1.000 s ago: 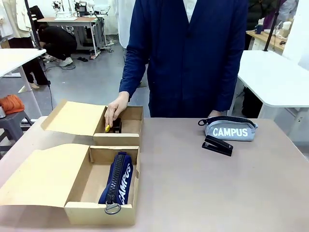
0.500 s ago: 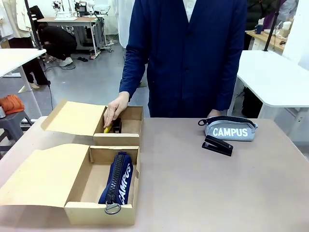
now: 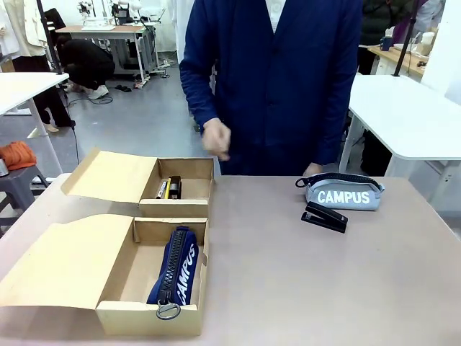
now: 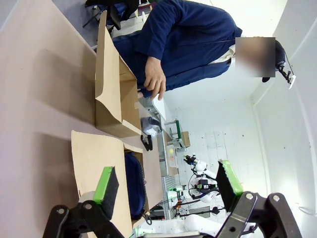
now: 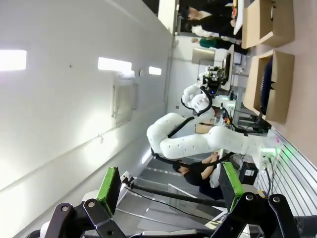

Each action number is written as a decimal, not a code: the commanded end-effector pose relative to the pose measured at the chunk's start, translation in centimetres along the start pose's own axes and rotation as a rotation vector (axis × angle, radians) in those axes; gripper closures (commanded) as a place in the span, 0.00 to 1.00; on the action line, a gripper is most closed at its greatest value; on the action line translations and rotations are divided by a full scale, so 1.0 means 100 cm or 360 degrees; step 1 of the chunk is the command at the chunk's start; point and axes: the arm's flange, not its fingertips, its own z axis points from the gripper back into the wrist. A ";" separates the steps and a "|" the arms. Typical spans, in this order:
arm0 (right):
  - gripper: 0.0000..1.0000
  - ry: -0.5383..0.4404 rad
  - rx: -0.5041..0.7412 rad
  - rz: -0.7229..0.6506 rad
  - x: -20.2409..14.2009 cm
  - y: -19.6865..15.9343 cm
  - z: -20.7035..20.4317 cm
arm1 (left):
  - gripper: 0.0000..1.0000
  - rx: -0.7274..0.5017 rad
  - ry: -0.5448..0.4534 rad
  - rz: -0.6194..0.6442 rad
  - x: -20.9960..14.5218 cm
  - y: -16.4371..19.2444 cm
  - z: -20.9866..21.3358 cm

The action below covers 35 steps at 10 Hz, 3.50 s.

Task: Place items inside the box.
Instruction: Pick up a Pencil pouch or Stapler and place it inside the Mailer Box closest to the robot.

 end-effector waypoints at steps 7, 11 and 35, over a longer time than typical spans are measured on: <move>0.00 -0.0010 0.0020 -0.0035 0.003 0.006 -0.001 | 0.00 -0.0038 -0.0022 -0.0030 0.000 -0.002 -0.001; 0.00 0.0317 -0.0329 0.0153 0.008 0.007 -0.040 | 0.00 -0.0038 -0.0022 -0.0030 0.000 -0.002 -0.001; 0.00 0.0652 -0.1800 0.1327 0.239 -0.156 -0.224 | 0.00 0.0172 -0.0180 0.0020 0.016 0.016 -0.009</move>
